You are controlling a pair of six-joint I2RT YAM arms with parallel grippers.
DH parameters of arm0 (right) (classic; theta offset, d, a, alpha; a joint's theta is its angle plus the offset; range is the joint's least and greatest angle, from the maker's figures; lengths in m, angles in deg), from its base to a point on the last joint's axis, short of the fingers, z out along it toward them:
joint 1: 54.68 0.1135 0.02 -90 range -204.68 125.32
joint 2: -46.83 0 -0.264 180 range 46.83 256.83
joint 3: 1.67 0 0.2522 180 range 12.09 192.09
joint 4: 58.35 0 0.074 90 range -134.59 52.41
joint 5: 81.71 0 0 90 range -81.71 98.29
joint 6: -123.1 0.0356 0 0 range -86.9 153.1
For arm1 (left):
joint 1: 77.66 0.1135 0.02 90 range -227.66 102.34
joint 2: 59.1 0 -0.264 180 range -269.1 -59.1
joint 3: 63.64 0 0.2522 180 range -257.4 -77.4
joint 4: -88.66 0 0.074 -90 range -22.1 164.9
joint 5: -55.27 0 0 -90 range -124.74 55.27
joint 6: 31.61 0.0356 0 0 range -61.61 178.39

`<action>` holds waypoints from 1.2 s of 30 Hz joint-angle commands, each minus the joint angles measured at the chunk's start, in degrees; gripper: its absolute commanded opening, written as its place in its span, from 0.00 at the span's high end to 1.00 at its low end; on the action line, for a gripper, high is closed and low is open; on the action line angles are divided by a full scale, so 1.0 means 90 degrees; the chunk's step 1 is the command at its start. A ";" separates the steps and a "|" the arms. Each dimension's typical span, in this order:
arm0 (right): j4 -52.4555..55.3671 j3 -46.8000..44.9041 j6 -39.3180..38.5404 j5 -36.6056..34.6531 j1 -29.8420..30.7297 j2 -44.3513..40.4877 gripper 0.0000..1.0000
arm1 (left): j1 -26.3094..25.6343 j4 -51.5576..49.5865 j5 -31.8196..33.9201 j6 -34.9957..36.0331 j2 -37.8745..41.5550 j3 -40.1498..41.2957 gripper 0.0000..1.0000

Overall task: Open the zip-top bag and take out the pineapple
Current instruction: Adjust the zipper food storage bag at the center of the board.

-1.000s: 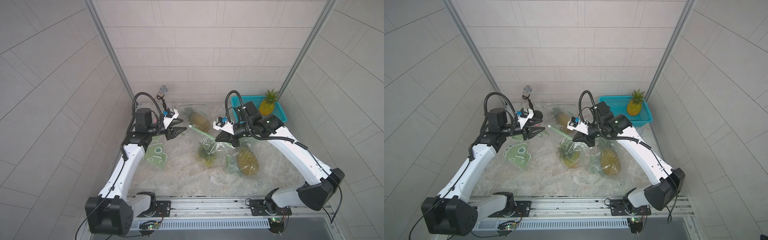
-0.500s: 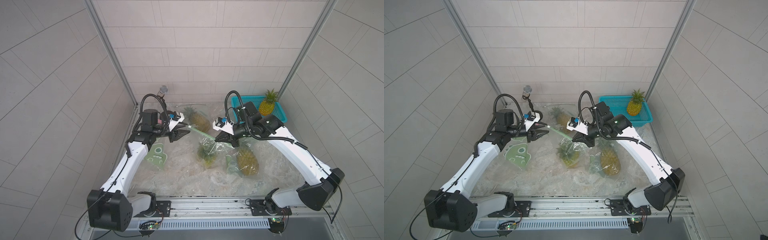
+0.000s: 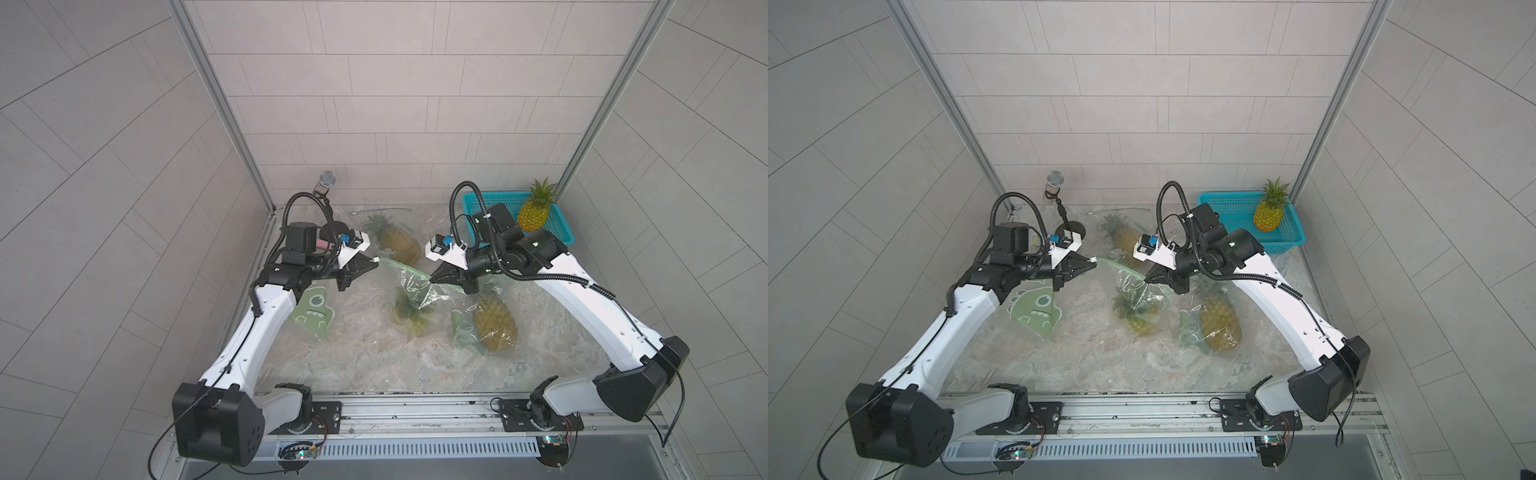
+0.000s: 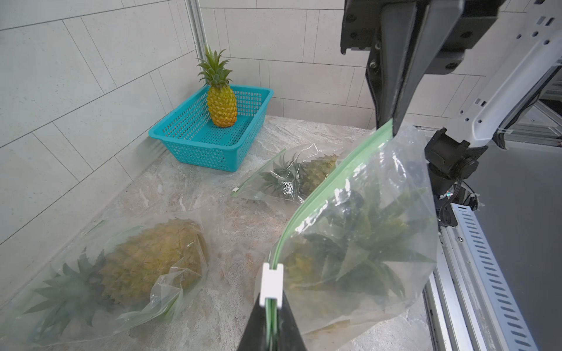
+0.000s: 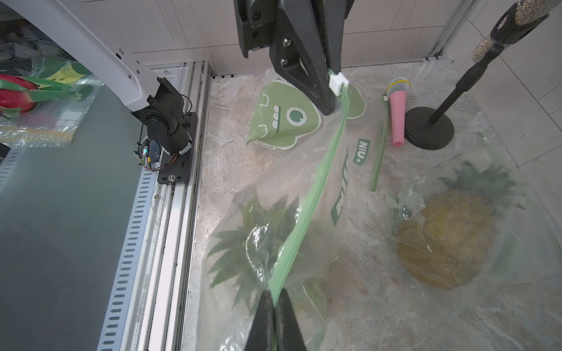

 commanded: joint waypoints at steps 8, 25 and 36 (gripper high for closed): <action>-0.0224 0.0030 -0.0105 0.0110 0.0032 -0.0291 1.00 | -0.0032 -0.0208 -0.0187 0.0184 0.0409 -0.0032 1.00; -0.1399 0.0556 0.0661 -0.0024 0.0876 0.0207 0.57 | -0.0185 -0.0303 -0.0638 -0.0093 0.0938 0.0246 1.00; -0.1511 0.1639 0.0738 -0.0147 0.1401 0.1325 0.56 | -0.0179 -0.0545 -0.0414 0.0090 0.1098 0.0285 1.00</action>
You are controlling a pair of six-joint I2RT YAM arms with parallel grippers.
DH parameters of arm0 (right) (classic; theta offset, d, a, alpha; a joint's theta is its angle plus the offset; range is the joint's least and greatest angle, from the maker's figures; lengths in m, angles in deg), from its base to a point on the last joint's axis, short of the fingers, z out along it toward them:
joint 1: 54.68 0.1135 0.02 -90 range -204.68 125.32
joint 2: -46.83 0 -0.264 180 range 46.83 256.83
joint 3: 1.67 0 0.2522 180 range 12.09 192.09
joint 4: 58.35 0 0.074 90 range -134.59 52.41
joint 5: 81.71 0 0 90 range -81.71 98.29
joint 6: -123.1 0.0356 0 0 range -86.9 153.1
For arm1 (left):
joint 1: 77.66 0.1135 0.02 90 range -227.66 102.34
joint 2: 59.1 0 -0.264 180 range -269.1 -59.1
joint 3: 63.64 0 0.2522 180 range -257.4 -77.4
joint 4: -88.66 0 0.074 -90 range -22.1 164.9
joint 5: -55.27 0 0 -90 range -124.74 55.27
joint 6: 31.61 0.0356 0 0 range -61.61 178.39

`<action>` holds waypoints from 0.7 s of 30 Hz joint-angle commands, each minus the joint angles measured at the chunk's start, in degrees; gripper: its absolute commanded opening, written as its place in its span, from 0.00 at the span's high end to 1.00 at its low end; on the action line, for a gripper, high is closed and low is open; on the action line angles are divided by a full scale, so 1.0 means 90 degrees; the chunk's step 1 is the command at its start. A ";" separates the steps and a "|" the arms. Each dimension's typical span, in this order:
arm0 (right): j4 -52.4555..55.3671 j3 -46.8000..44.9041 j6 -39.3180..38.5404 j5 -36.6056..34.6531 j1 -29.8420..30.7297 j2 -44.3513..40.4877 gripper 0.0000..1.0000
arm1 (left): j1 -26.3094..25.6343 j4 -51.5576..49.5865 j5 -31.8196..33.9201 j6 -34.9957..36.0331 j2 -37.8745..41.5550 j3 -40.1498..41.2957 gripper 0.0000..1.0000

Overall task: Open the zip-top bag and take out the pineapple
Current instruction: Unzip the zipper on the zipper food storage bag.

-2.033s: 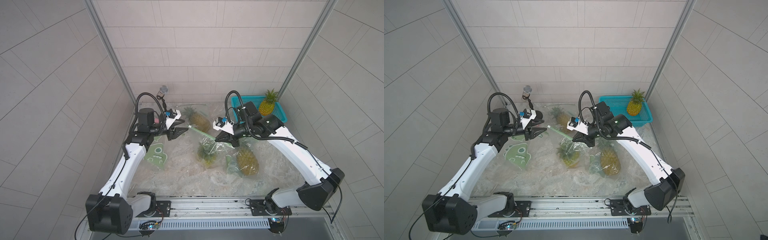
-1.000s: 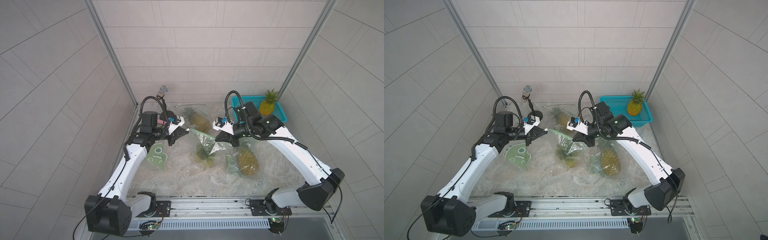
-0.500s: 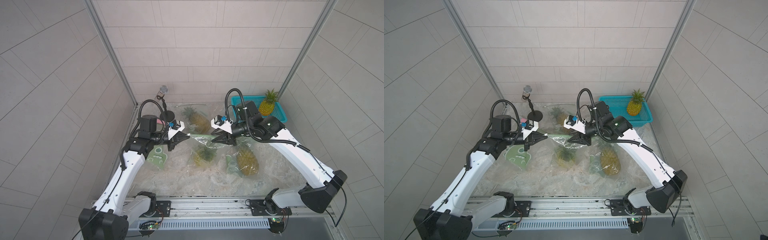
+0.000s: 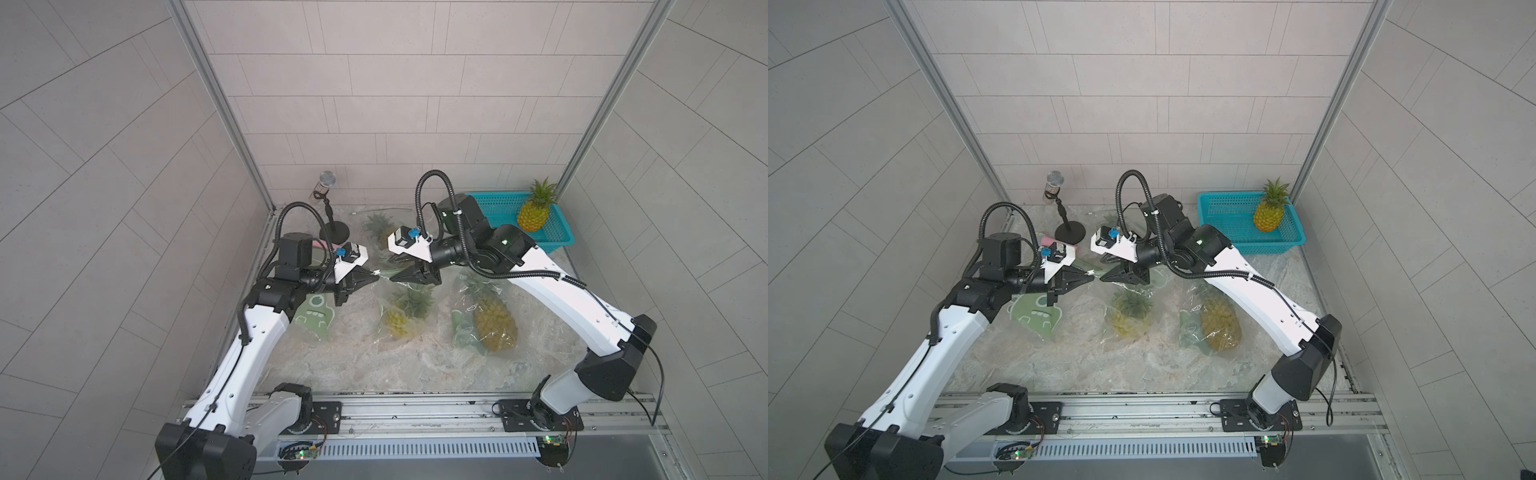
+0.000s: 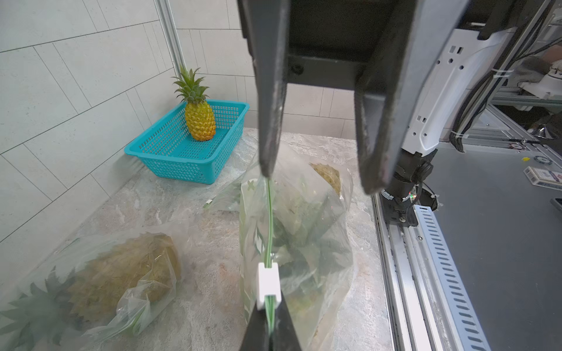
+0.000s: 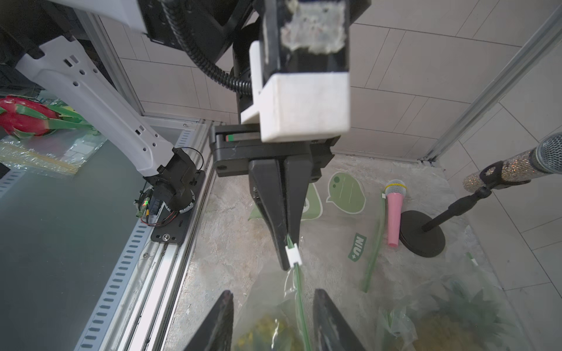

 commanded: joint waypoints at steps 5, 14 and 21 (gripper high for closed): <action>0.0087 0.0712 0.0036 -0.0089 0.0187 0.0614 0.60 | -0.0017 -0.0076 -0.0014 0.0232 0.0227 0.0011 1.00; 0.0500 0.1136 -0.0016 -0.0033 0.0275 0.1012 0.65 | 0.0013 -0.0096 0.0025 0.0268 0.0274 0.0011 1.00; 0.0670 0.1142 -0.0058 -0.0041 0.0304 0.1086 0.65 | 0.0023 -0.0096 0.0023 0.0262 0.0267 0.0021 1.00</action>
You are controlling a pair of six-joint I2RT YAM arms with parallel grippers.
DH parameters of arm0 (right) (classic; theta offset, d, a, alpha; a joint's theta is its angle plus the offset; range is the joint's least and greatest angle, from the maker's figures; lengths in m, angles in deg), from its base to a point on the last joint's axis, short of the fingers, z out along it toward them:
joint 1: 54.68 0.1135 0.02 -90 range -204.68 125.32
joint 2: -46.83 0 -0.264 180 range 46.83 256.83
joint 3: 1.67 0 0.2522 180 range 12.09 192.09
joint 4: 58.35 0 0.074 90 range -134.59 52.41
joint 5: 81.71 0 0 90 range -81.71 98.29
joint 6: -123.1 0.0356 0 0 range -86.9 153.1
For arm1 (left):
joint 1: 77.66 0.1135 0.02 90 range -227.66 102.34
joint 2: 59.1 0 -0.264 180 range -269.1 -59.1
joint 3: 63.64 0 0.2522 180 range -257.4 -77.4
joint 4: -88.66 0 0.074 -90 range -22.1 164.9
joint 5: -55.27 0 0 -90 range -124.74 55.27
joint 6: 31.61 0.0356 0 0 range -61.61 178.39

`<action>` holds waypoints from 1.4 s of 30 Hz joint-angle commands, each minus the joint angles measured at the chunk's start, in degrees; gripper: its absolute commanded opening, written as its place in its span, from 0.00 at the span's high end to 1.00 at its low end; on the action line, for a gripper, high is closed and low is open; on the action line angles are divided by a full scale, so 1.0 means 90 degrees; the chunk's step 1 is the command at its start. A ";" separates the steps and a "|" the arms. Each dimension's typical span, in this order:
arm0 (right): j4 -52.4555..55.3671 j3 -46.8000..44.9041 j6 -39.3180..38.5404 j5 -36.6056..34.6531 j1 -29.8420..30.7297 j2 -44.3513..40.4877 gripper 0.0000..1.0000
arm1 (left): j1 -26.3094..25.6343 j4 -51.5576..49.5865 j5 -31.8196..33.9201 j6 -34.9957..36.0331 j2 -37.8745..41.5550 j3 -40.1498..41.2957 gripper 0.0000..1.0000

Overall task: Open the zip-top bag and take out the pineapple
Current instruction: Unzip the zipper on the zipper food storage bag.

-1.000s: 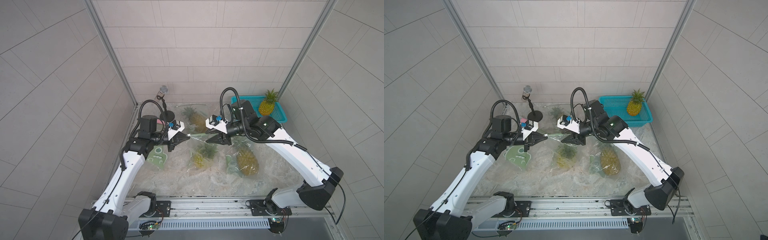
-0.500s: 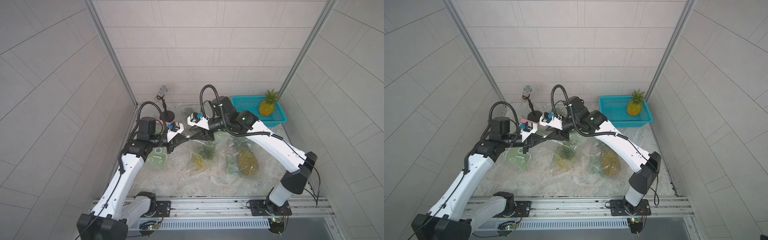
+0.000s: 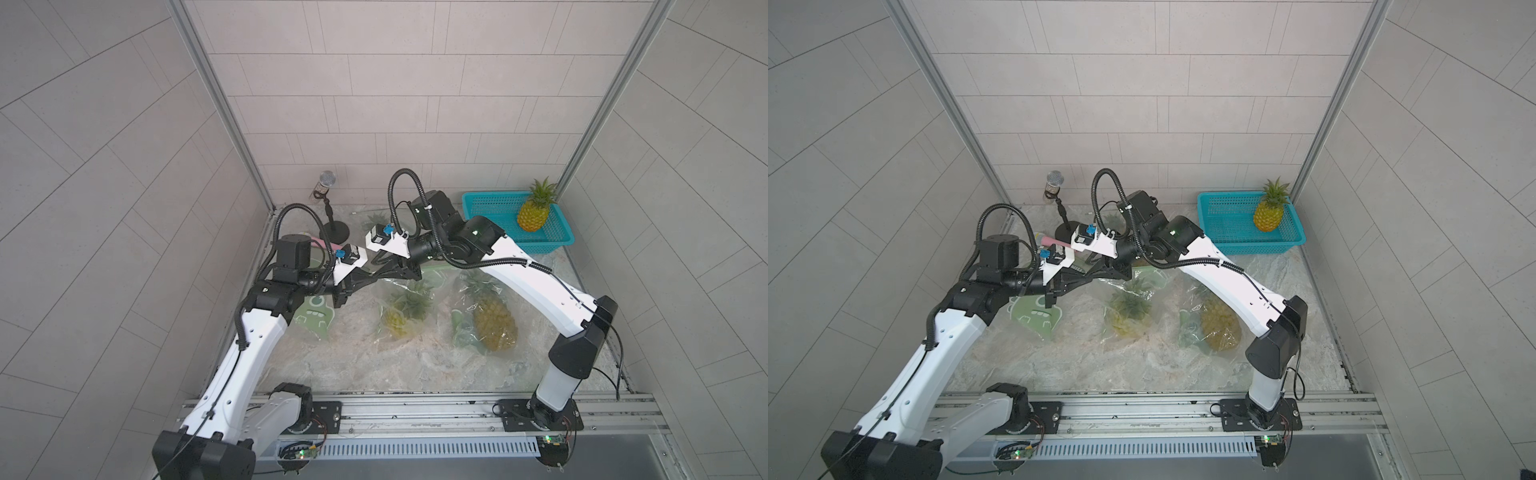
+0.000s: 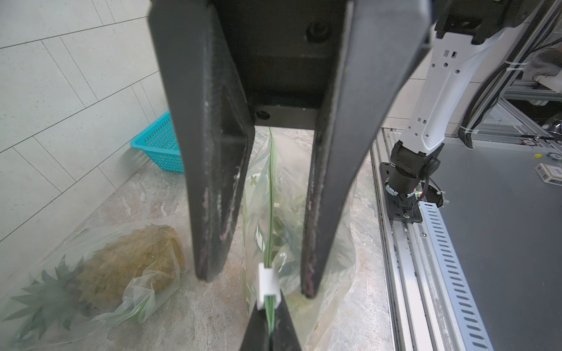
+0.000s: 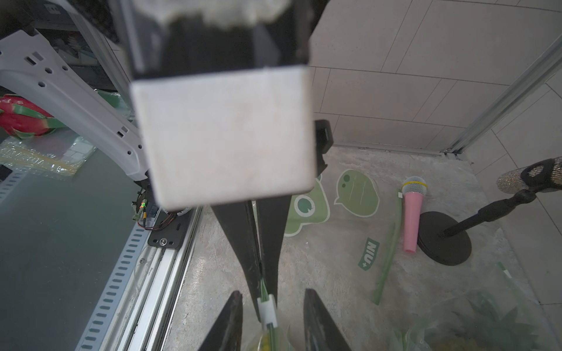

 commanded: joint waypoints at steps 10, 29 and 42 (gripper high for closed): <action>0.0250 0.0103 -0.0112 0.0016 0.0071 0.0162 0.79 | 0.0030 0.0096 -0.0200 0.0219 0.0138 0.0026 1.00; 0.0396 -0.0332 -0.0073 -0.0950 -0.0084 -0.0207 0.99 | 0.0317 0.0242 -0.0254 0.0010 0.0201 0.0041 1.00; 0.0518 -0.0677 -0.0063 -0.1051 -0.0444 -0.0607 0.99 | 0.0380 0.0184 -0.0159 0.0081 0.0210 -0.0028 1.00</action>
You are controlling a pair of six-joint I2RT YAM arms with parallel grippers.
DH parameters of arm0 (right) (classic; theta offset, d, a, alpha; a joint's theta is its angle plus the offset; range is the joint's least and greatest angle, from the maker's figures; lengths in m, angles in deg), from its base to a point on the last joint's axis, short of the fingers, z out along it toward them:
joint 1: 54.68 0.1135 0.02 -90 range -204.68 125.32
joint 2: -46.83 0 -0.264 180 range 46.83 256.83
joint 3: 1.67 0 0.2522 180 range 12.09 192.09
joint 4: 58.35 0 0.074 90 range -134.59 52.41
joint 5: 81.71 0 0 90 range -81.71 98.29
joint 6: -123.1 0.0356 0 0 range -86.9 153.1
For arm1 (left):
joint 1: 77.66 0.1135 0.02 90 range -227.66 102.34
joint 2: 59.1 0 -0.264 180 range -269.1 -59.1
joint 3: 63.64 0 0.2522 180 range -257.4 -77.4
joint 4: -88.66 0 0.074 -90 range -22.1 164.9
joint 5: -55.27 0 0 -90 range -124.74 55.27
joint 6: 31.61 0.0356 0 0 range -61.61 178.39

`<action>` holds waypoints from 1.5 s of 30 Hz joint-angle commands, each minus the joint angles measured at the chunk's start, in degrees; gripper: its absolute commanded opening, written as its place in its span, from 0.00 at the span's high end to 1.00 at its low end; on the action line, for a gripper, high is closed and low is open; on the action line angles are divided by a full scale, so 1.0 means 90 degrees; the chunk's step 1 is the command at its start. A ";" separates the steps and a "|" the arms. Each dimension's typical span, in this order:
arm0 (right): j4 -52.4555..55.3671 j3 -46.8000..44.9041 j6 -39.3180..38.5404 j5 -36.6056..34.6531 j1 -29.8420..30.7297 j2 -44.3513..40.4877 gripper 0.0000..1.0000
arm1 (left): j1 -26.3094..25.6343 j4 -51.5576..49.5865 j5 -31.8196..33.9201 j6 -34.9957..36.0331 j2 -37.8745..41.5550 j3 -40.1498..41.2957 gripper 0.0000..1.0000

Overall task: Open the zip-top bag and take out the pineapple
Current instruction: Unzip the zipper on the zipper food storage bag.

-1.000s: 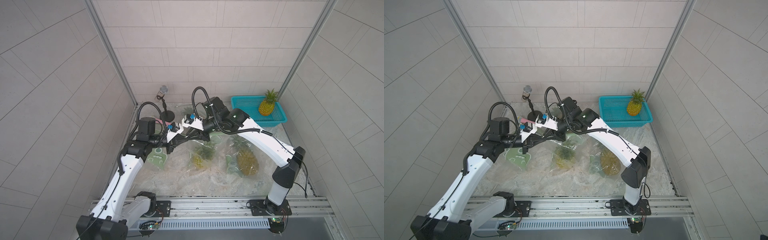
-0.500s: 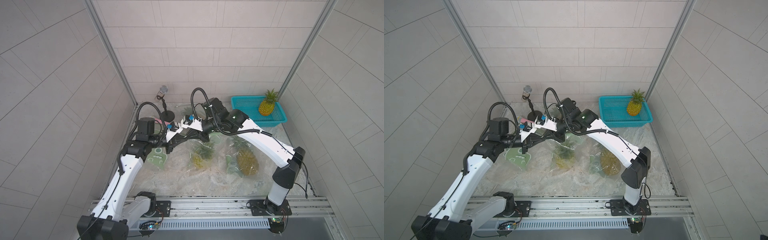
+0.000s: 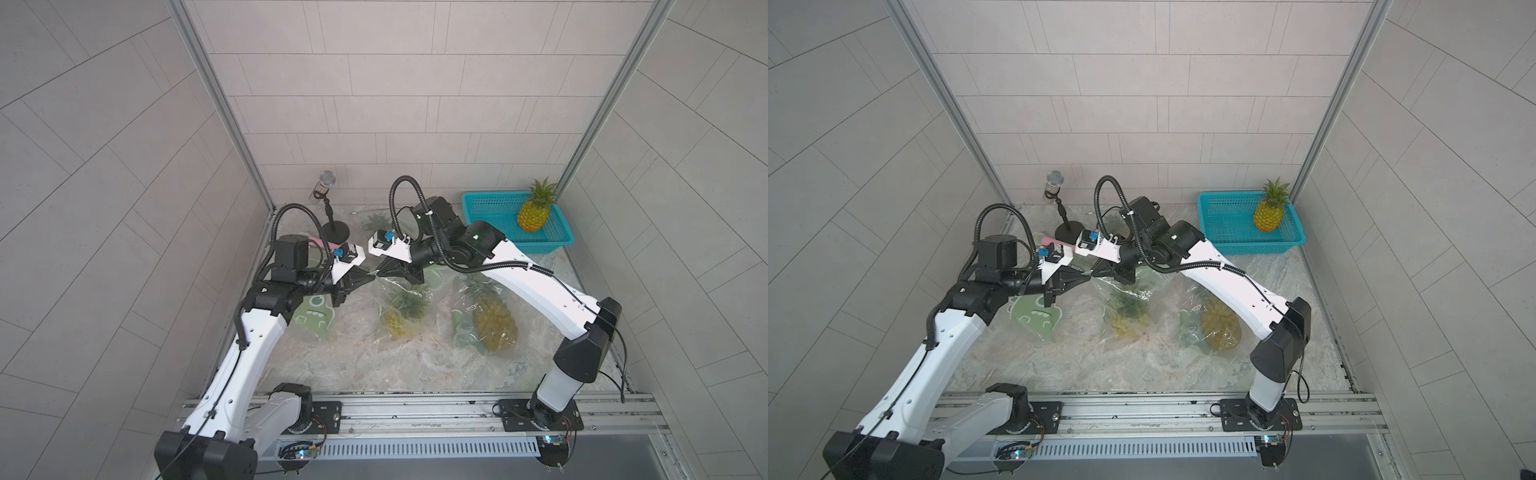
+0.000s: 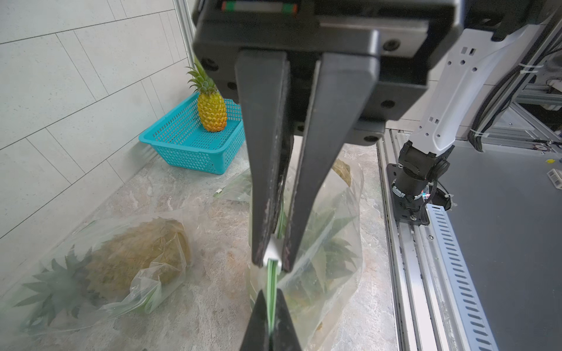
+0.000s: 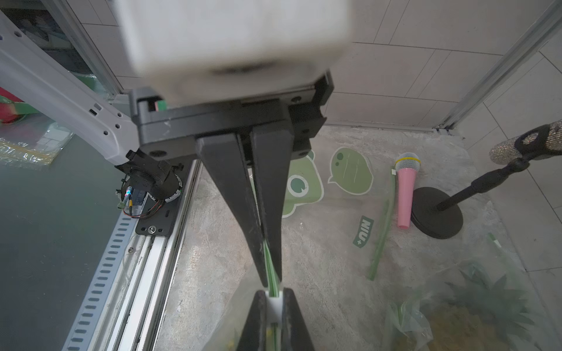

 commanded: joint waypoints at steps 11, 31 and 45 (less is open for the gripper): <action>0.0655 -0.0484 0.0012 -0.0639 -0.0628 -0.0675 0.99 | 0.0186 0.0152 0.0035 0.0143 0.0202 -0.0103 1.00; 0.0849 -0.1184 -0.0010 -0.0863 -0.1083 -0.1423 0.99 | 0.0229 0.0085 0.0183 0.0160 0.0221 -0.0152 1.00; 0.1120 -0.1541 -0.0075 -0.0885 -0.1445 -0.1905 1.00 | 0.0249 0.0055 0.0250 0.0181 0.0243 -0.0162 1.00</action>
